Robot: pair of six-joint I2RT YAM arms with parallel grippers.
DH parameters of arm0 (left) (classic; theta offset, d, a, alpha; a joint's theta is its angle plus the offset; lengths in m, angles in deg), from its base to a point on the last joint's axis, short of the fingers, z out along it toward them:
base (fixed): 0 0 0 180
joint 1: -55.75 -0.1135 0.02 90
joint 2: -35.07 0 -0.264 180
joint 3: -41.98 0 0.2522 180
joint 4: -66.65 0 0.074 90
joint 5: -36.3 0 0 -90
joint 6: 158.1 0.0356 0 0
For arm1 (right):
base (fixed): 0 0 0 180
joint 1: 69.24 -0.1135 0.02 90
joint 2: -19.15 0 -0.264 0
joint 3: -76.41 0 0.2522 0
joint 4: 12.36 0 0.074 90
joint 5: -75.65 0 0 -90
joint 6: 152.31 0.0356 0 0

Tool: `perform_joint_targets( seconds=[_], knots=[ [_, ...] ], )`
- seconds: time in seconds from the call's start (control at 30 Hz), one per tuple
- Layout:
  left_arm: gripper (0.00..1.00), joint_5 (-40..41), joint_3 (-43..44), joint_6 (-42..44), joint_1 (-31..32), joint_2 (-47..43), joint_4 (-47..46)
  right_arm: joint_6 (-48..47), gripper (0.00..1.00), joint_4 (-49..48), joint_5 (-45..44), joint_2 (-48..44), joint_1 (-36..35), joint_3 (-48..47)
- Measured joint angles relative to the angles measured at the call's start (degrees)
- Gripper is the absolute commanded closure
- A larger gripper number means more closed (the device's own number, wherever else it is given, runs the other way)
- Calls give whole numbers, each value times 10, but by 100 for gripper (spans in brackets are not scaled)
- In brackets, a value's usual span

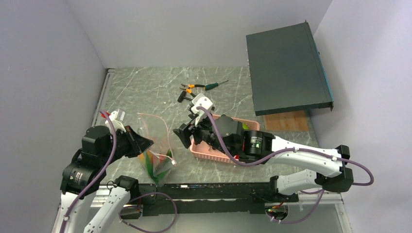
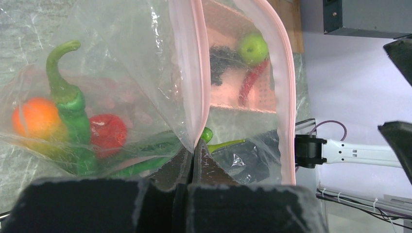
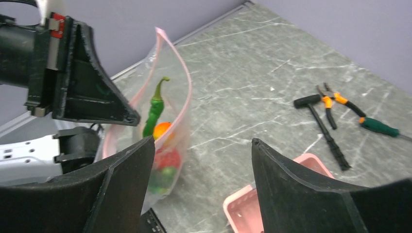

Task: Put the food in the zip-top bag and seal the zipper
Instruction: Pick up the fake fruit from the bin.

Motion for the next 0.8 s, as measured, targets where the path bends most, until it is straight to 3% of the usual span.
perform_joint_targets(
  seconds=[0.37,0.57,0.8],
  knots=[
    [100,-7,0,7,0,13,-3,-17,17,-61,-111,-94,33,105],
    [100,-6,0,11,0,18,-2,68,15,-49,-138,-115,124,176],
    [100,-6,0,17,0,18,0,174,2,53,-196,-64,185,228]
  ],
)
